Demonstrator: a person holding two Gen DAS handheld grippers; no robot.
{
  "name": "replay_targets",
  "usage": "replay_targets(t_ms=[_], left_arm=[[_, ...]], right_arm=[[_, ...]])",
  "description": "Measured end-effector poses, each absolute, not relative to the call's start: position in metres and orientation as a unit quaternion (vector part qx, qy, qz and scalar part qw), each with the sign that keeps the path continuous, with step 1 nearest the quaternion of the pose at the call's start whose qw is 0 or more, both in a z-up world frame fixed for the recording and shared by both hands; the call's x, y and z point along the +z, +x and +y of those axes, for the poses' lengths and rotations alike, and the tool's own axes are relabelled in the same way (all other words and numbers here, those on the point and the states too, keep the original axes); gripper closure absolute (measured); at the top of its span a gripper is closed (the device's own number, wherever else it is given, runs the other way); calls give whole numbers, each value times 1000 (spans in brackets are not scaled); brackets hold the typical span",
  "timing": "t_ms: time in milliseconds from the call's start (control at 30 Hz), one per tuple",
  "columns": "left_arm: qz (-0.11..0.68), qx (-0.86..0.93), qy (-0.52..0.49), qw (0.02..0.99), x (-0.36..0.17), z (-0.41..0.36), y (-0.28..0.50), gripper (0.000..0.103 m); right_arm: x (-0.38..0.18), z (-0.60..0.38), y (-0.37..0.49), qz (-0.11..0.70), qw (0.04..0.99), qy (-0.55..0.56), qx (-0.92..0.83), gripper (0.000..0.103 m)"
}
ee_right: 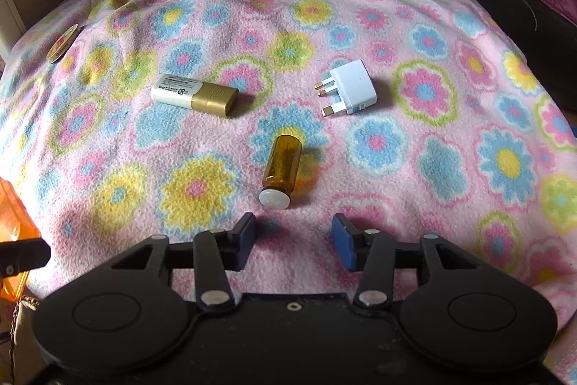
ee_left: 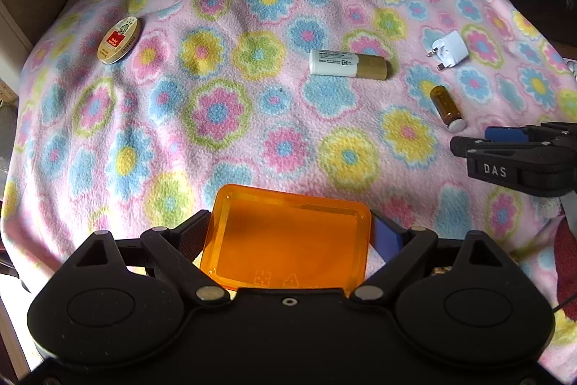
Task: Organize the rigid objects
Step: 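Carry the orange case toward the basket with the left tool while the right tool grasps the amber pill bottle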
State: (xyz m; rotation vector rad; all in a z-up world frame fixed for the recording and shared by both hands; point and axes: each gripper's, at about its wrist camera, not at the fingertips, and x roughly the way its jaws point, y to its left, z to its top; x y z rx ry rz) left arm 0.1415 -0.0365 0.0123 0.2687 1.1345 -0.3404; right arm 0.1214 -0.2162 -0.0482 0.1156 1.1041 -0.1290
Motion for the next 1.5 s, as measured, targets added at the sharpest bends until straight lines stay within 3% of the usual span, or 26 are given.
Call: replay_targets(t_ms=[300,467,633,933,1100,1167,1233,1367,1433,1500], left_arm=[[529,-152,107,828,18,-38,107,16],[542,-147,85,823,13,-37,88,16],[560,-140,78,813,1,-35,72,16],[571,-129,71,807,-13,-31,63,16],[581,-116,47,804,-16,-23,68,16],[585,-111,37,802,-18,-19,70,16],[586,-112,29,802,-19,-18,71,16],[591,-117,28,797,-21,-21,72,16],[592,-118,26,797,-22,-21,72,16],[593,-118,23,796,-22,-20,73,16]], right_arm=[[-45,-243,111,528,835,145,-54,73],[-45,-256,107,524,825,205,-53,73],[-40,-253,111,522,828,197,-57,70],[-47,-216,145,531,843,85,-32,71],[-44,-224,162,512,838,182,56,72],[-40,-228,159,506,847,162,39,67],[-39,-230,158,503,855,120,23,50],[-43,-233,171,507,859,63,25,46],[-45,-229,177,507,858,58,48,18],[-46,-219,182,498,864,44,57,12]])
